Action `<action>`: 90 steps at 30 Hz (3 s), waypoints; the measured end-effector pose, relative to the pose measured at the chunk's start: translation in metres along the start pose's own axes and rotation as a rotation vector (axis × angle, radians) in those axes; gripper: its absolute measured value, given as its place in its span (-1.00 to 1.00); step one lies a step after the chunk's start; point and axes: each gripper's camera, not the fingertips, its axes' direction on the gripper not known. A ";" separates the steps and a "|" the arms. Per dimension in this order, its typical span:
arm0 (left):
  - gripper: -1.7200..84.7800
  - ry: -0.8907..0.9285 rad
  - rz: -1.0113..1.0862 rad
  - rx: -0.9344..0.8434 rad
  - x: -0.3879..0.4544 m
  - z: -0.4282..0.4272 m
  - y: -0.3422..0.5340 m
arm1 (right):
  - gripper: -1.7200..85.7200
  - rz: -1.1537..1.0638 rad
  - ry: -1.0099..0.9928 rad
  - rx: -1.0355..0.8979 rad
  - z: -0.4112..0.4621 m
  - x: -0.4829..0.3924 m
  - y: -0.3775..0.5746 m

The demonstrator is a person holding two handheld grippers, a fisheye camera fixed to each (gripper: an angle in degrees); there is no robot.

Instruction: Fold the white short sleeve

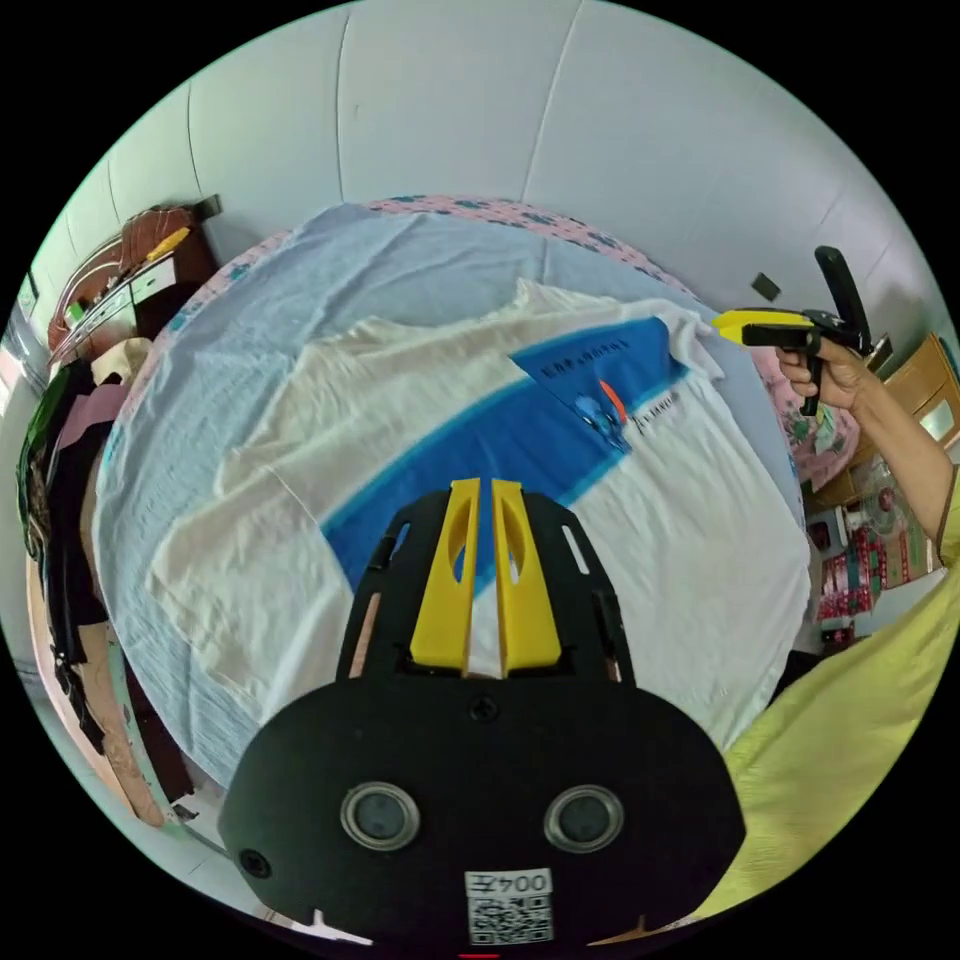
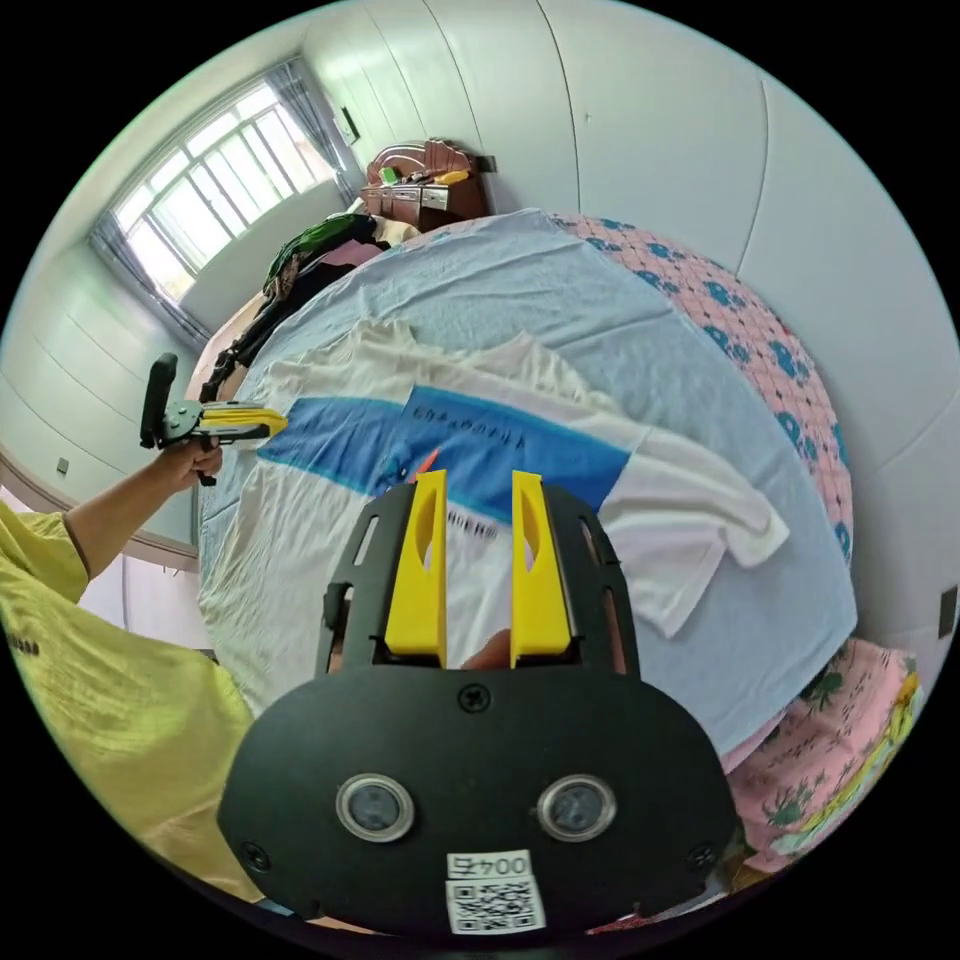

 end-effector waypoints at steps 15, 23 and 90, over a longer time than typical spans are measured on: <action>-0.75 -0.146 0.245 -0.167 -0.103 0.144 -0.146 | -0.71 -0.271 0.048 -0.154 0.081 0.018 -0.155; -0.76 -0.105 0.299 -0.215 -0.120 0.195 -0.133 | -0.69 -0.372 0.035 -0.291 0.103 -0.003 -0.175; -0.86 -0.130 0.965 0.071 0.126 0.413 -0.014 | -0.80 0.737 0.050 0.034 -0.276 0.120 -0.042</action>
